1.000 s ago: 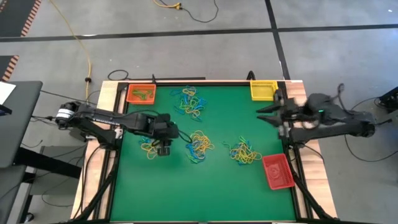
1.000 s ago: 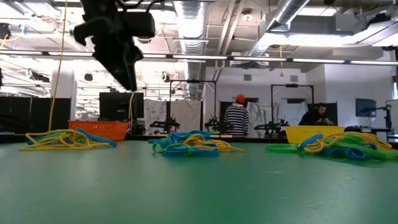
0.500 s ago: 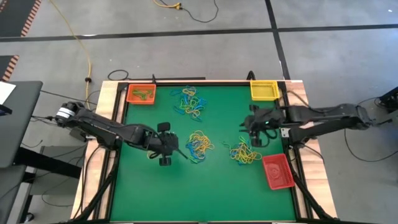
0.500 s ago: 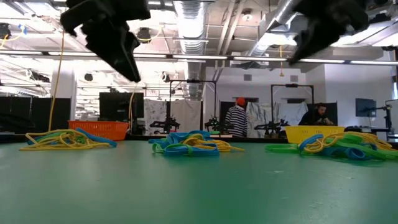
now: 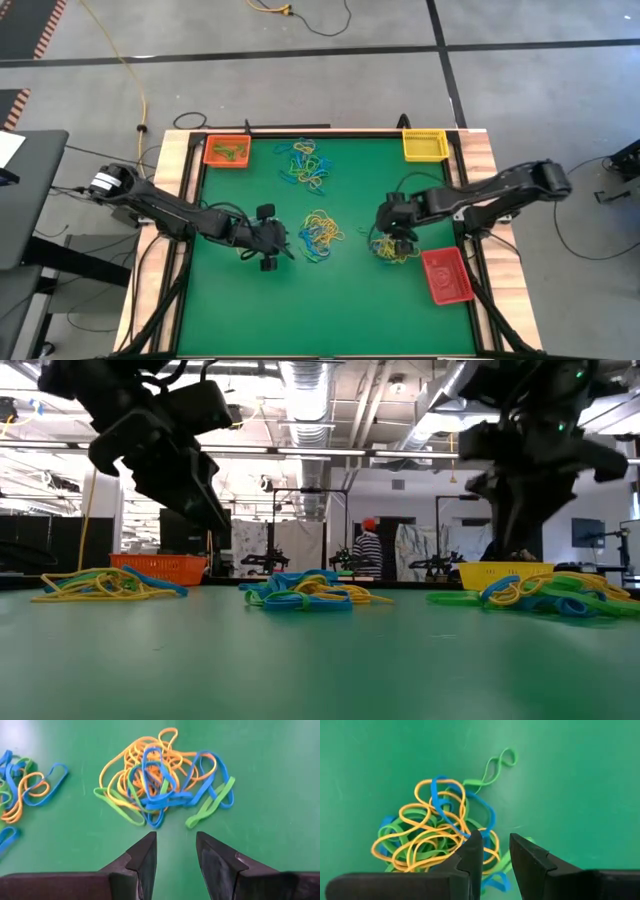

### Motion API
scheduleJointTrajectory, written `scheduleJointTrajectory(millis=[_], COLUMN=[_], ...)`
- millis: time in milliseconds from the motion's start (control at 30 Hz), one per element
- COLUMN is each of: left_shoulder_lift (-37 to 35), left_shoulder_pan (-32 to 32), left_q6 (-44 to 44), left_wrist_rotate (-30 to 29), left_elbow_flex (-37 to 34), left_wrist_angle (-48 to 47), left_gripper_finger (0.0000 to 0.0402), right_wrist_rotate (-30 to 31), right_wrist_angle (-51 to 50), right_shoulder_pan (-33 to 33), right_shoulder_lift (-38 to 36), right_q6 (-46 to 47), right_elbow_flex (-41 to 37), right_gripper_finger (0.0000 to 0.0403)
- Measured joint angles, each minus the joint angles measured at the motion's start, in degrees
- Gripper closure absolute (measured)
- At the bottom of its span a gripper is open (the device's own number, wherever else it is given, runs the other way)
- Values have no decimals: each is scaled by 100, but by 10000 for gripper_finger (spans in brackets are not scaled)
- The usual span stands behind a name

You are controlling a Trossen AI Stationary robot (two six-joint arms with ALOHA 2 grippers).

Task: Sort rubber bands into baskets
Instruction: Put the blue rubber band into the red bin

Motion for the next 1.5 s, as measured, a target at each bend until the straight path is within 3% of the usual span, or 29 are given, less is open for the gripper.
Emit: scheduleJointTrajectory(millis=[400,933,1300,1500], left_shoulder_lift=[0,0,2,2], left_shoulder_pan=[2,4,2,2], left_q6=[75,94,-8,-42], left_wrist_rotate=[3,22,129,140], left_elbow_flex=[-352,-360,-356,-356], left_wrist_angle=[578,580,591,591], left_gripper_finger=[274,274,274,274], right_wrist_rotate=[-496,-535,-481,-472], right_wrist_angle=[481,655,714,724], right_shoulder_pan=[74,314,49,-75], right_shoulder_lift=[969,359,1139,1161], right_q6=[0,313,518,518], right_elbow_flex=[-2,155,155,196], right_gripper_finger=[276,302,302,302])
